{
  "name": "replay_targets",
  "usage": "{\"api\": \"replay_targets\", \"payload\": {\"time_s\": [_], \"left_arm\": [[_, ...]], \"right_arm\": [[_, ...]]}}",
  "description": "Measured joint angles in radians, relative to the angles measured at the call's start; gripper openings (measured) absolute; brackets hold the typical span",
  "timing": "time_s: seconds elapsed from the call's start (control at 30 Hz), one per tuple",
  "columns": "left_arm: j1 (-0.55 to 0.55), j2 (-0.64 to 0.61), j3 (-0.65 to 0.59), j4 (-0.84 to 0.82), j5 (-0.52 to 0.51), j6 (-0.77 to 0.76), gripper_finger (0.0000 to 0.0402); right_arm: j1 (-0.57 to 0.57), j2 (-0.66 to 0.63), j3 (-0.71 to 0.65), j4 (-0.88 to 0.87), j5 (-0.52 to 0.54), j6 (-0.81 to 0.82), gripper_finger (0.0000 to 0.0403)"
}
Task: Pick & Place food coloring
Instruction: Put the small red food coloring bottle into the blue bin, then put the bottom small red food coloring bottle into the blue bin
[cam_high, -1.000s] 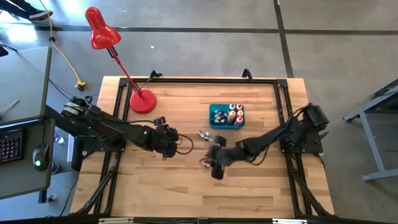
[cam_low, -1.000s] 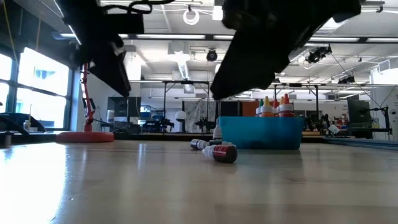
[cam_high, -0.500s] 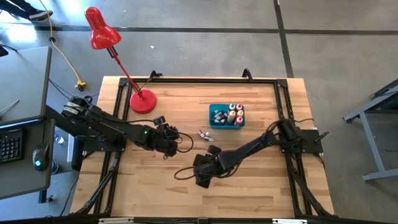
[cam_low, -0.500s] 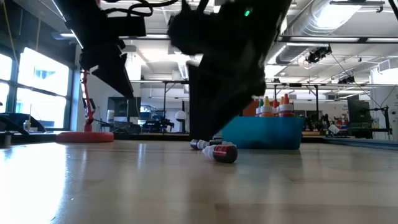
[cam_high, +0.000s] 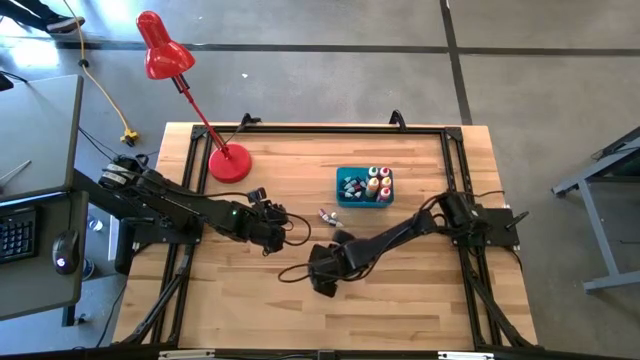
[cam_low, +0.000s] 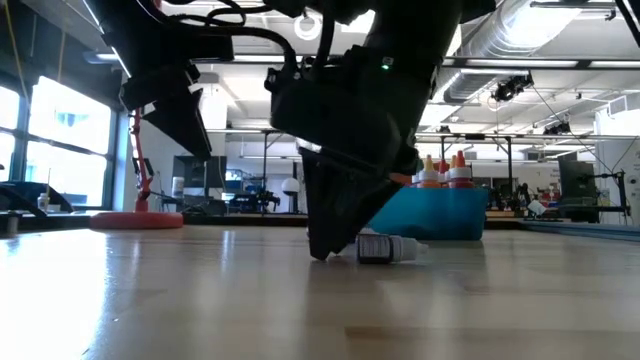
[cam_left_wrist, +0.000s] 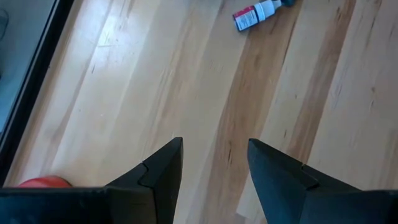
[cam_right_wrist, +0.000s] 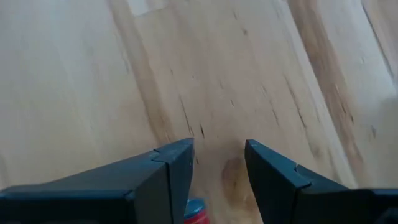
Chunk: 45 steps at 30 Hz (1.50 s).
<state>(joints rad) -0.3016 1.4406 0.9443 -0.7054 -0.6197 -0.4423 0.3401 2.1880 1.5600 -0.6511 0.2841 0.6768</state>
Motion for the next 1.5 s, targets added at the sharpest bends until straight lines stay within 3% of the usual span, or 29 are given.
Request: {"api": "replay_targets", "payload": {"time_s": [0.27,0.43,0.63,0.9,1.3,1.5], "left_arm": [[0.0,0.0,0.0,0.0,0.004,0.0,0.0175],[0.0,0.0,0.0,-0.002,0.007,0.0,0.0175],[0.0,0.0,0.0,0.0,0.008,0.0,0.0175],[0.0,0.0,0.0,0.002,0.008,-0.003,0.0175],[0.0,0.0,0.0,-0.002,0.01,0.0,0.0175],[0.0,0.0,0.0,-0.001,0.01,0.017,0.0175]], "right_arm": [[0.003,-0.169,-0.001,-0.092,-0.108,-0.164,0.0139],[0.056,-0.226,-0.005,-0.123,-0.09,-0.323,0.0139],[0.094,-0.171,-0.006,-0.133,-0.085,-0.372,0.0139],[0.029,-0.097,-0.007,-0.175,-0.099,-0.394,0.0139],[-0.017,-0.098,-0.06,-0.152,-0.277,-0.398,0.0139],[-0.017,-0.105,-0.132,-0.072,-0.265,-0.389,0.0139]]}}
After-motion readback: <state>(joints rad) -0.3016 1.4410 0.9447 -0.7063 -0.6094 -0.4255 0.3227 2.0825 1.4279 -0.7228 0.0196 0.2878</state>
